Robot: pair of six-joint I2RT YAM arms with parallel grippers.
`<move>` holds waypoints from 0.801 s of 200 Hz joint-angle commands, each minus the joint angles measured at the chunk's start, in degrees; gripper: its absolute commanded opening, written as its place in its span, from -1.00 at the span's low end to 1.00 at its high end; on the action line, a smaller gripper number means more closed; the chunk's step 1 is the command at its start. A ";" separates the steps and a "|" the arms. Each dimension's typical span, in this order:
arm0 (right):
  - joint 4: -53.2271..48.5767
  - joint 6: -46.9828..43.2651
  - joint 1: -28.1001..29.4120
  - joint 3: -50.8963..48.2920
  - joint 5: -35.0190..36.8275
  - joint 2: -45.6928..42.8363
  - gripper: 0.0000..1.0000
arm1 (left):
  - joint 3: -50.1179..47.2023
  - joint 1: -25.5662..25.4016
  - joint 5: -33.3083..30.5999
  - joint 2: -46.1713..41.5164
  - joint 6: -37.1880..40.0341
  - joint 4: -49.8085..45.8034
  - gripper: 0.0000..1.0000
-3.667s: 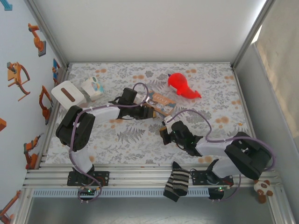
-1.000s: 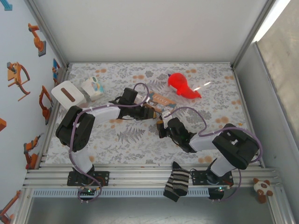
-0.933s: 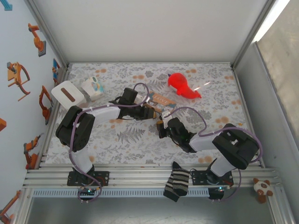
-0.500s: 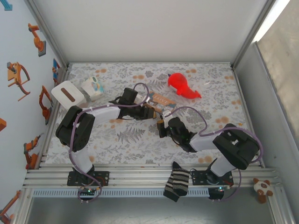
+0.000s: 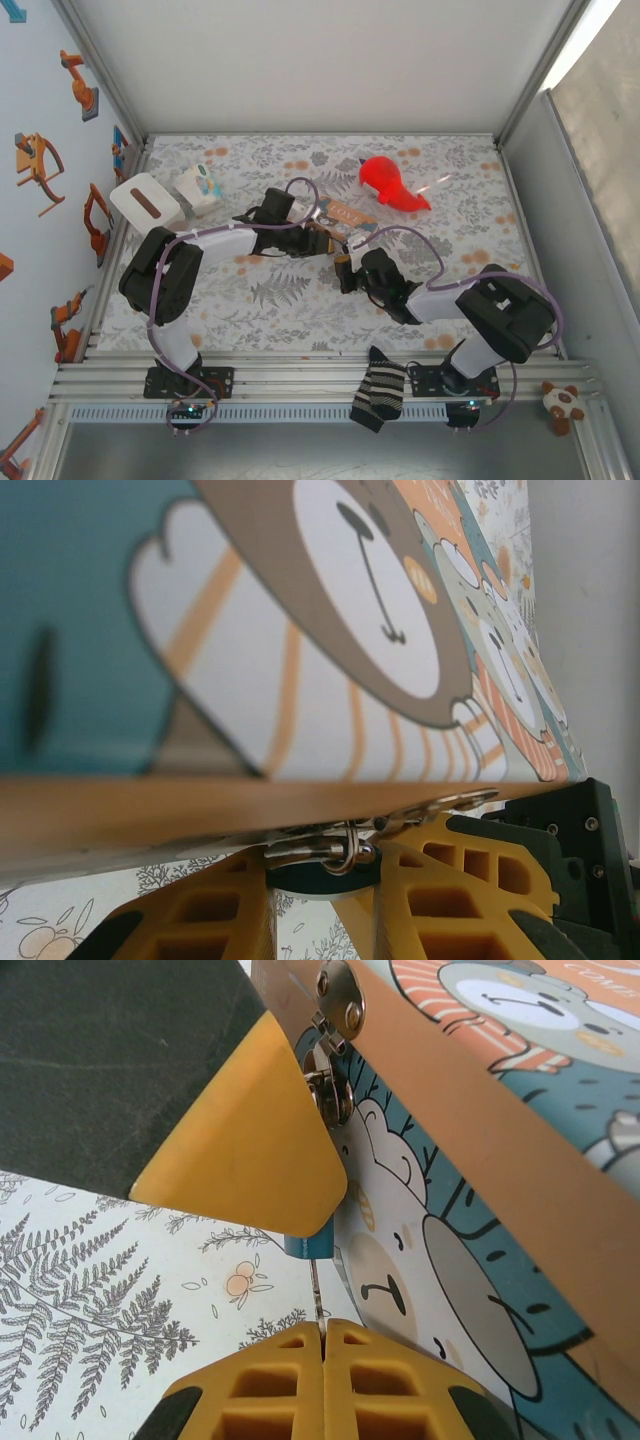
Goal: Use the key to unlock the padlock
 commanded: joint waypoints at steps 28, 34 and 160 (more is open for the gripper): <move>8.12 0.37 -0.22 0.75 0.75 0.78 -1.00 | 1.34 -0.43 2.42 -2.88 -0.16 1.06 -0.61; 8.88 0.28 -0.29 0.75 0.58 1.03 -1.00 | 1.34 -0.44 2.41 -3.00 -0.26 1.01 -0.61; 15.11 -0.18 -3.12 3.91 -5.27 2.79 -1.00 | 0.65 -0.88 2.73 -2.78 -0.73 0.94 -0.61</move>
